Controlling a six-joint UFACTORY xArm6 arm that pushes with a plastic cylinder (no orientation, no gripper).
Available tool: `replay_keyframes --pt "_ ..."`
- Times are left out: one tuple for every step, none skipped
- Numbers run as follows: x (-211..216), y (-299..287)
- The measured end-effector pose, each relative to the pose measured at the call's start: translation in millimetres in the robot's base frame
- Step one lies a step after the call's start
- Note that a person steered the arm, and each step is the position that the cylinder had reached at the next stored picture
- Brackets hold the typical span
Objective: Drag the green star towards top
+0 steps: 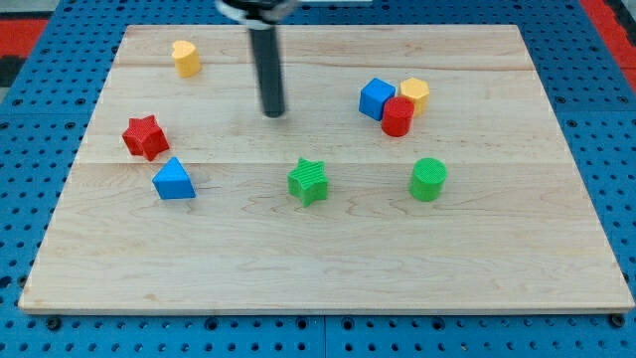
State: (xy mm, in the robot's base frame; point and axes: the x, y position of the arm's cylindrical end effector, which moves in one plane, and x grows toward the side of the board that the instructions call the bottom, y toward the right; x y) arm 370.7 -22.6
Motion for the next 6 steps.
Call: replay_keyframes --pt "49.3 38.5" --pt "106.9 45.8" --pt "132.1 30.2" --pt "123.9 0.5" --pt "69.5 -16.8" --pt "116.9 -16.0"
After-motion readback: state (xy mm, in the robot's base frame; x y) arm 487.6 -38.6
